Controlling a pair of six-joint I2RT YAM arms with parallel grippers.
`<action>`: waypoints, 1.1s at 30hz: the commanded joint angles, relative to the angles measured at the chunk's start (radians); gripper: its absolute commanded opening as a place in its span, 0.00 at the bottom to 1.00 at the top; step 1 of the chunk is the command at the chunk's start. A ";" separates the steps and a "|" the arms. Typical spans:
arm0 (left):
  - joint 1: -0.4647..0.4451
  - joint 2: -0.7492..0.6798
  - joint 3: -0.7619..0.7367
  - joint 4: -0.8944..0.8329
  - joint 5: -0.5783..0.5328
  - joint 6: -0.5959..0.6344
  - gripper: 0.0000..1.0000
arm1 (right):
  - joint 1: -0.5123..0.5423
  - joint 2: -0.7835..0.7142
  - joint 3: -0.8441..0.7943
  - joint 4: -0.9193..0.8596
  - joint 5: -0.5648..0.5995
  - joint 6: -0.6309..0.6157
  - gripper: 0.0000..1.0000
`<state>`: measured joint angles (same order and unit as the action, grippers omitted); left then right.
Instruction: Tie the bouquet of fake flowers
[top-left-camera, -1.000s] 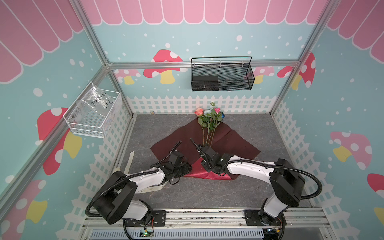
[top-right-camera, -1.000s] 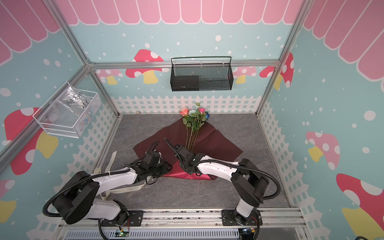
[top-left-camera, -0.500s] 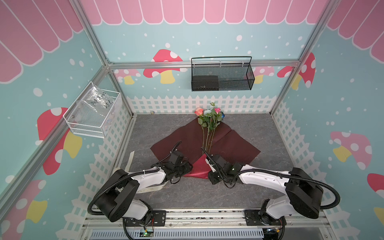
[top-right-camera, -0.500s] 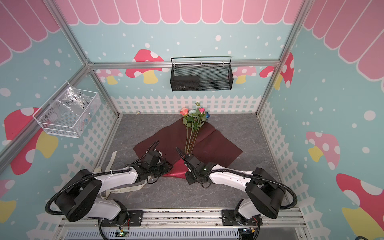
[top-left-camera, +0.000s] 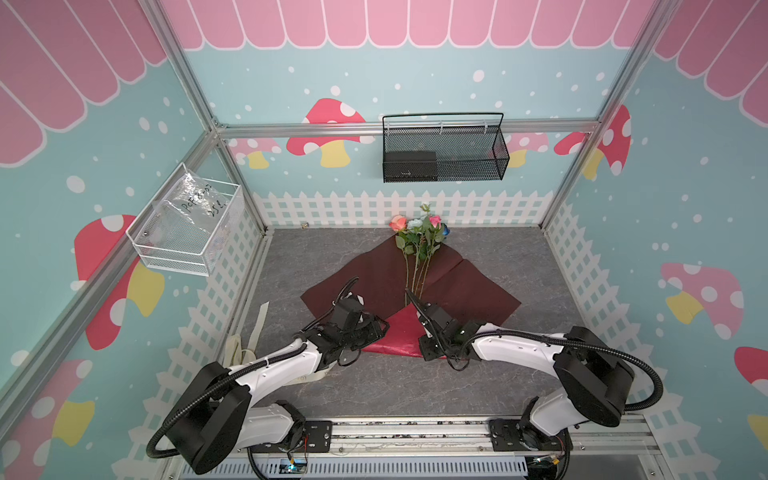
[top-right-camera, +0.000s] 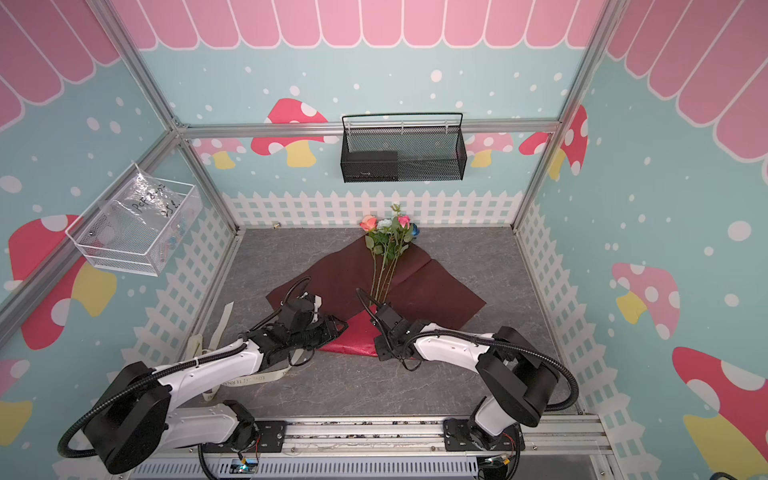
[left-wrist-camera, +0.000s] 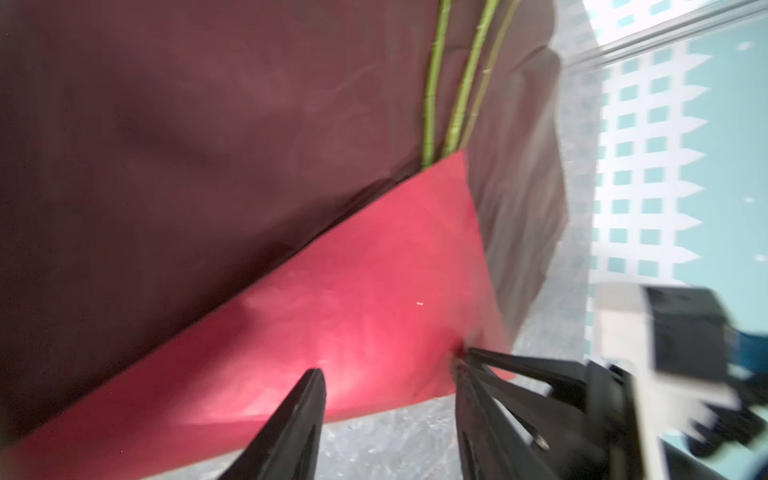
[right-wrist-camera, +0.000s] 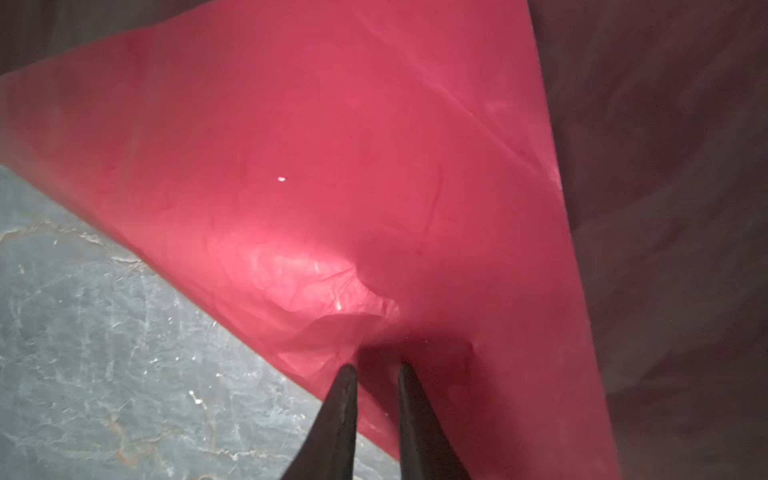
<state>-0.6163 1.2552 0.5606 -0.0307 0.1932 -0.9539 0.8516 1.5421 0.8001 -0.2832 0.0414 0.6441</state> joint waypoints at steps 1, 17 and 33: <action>-0.036 0.004 0.022 -0.051 -0.009 0.006 0.54 | -0.012 0.031 0.024 0.001 0.012 0.007 0.22; 0.004 0.165 -0.040 0.014 -0.075 -0.033 0.43 | -0.022 -0.005 0.054 -0.037 -0.073 -0.037 0.27; -0.002 0.107 -0.080 0.020 -0.098 -0.088 0.38 | -0.021 -0.059 -0.030 -0.085 -0.202 0.011 0.24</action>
<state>-0.6167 1.3815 0.4885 -0.0059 0.1230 -1.0203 0.8326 1.4677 0.7742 -0.3454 -0.1688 0.6445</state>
